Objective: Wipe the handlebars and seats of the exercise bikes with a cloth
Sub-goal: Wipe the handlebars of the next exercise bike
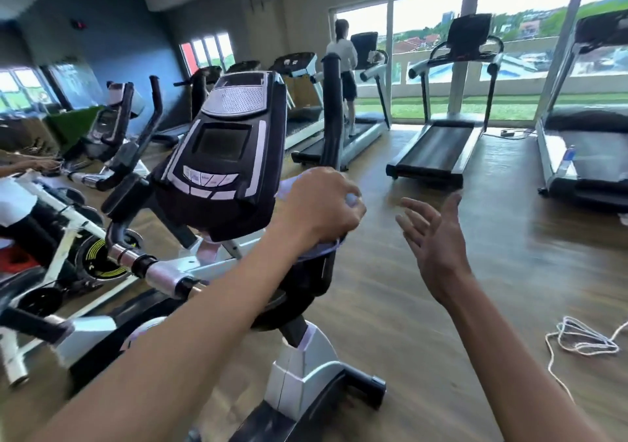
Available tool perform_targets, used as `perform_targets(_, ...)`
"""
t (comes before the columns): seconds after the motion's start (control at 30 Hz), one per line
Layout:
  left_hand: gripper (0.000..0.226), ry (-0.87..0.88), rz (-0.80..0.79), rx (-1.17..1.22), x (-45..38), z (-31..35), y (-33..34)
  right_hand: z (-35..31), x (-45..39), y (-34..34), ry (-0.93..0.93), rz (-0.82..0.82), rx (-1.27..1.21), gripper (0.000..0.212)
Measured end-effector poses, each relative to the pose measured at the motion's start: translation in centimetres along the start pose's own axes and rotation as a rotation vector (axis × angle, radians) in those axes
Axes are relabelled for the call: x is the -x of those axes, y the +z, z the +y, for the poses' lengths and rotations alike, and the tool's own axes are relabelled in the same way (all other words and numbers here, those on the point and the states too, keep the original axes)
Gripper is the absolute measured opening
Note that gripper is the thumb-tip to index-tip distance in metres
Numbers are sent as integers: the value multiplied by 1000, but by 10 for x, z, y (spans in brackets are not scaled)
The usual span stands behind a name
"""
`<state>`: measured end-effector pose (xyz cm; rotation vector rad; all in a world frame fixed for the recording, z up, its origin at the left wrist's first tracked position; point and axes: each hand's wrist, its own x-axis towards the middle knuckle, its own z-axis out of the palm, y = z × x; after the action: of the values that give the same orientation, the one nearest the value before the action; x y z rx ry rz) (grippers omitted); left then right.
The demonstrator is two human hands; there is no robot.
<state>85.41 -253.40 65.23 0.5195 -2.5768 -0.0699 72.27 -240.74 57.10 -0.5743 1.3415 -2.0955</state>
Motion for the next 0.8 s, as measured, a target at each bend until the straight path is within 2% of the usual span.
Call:
perform_targets(0.07, 24, 41, 167, 56, 24, 9, 9, -3, -4, -2, 12, -21, -6, 75)
perform_targets(0.13, 14, 172, 287, 108, 57, 19, 16, -5, -7, -2, 11, -24, -16, 73)
perform_targets(0.2, 9, 368, 307, 21, 73, 26, 25, -5, -11, -2, 12, -44, -31, 73)
perform_targets(0.27, 8, 427, 310, -14, 67, 16, 27, -4, -12, 0, 28, -73, -36, 72)
perform_targets(0.33, 7, 358, 340, 20, 48, 8, 25, -4, -16, 1, 33, -99, -36, 73)
perform_targets(0.47, 12, -43, 416, 90, 20, 16, 21, 0, -22, 6, 52, -146, -29, 74)
perform_targets(0.5, 17, -98, 435, 79, 24, 20, 23, 3, -21, 8, 59, -164, -24, 75)
perform_targets(0.63, 30, -174, 545, 93, 69, 38, 30, 16, -19, 12, 80, -212, 1, 75)
perform_targets(0.73, 31, -184, 618, 66, 108, 37, 39, 22, -14, 22, 58, -232, 22, 72)
perform_targets(0.8, 30, -147, 610, 17, 127, 35, 41, 23, -8, 30, 4, -258, 60, 68)
